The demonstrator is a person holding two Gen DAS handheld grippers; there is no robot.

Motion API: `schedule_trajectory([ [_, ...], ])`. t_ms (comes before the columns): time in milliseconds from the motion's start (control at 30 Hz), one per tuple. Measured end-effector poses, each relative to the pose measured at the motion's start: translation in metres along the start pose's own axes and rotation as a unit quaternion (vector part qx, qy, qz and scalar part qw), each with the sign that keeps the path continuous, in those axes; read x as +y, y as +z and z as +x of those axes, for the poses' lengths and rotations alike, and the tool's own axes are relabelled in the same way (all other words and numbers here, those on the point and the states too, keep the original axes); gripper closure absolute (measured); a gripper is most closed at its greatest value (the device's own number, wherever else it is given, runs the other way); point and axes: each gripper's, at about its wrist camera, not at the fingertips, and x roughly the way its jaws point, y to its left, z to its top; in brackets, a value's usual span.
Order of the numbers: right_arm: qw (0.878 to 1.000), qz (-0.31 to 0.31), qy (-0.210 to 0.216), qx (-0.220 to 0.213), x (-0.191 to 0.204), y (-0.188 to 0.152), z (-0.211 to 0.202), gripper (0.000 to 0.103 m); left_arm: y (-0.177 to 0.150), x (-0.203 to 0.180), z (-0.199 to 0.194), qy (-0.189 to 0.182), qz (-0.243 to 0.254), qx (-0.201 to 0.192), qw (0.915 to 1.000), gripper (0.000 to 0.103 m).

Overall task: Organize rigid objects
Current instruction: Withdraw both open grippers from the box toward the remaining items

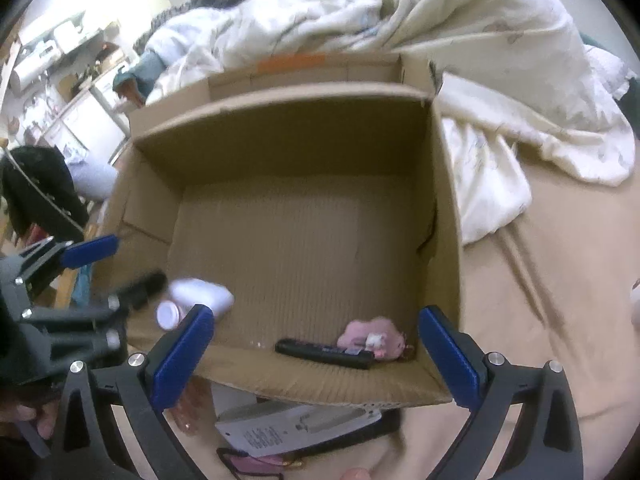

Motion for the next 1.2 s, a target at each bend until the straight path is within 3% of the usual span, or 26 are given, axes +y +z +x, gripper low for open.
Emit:
schedule_trajectory([
  [100,1.000,0.007,-0.002,-0.008,-0.002,0.002,-0.003,0.000,0.000,-0.002,-0.003,0.006,0.006,-0.007,0.9999,0.021],
  [233,1.000,0.012,-0.010,-0.007,-0.004,0.003,-0.005,0.000,-0.001,-0.010,-0.007,0.034,0.034,-0.022,0.9986,0.021],
  [467,1.000,0.004,-0.015,-0.015,0.006,0.002,-0.012,0.000,-0.004,-0.006,-0.013,0.032,0.032,-0.025,0.9987,0.021],
  [1000,1.000,-0.002,-0.023,-0.006,0.003,-0.010,-0.030,0.000,-0.016,0.014,-0.044,0.047,0.005,-0.054,0.9974,0.021],
  [1200,1.000,0.019,-0.016,-0.015,-0.002,-0.019,-0.045,0.000,-0.034,0.027,-0.057,0.032,-0.035,-0.047,0.9978,0.021],
])
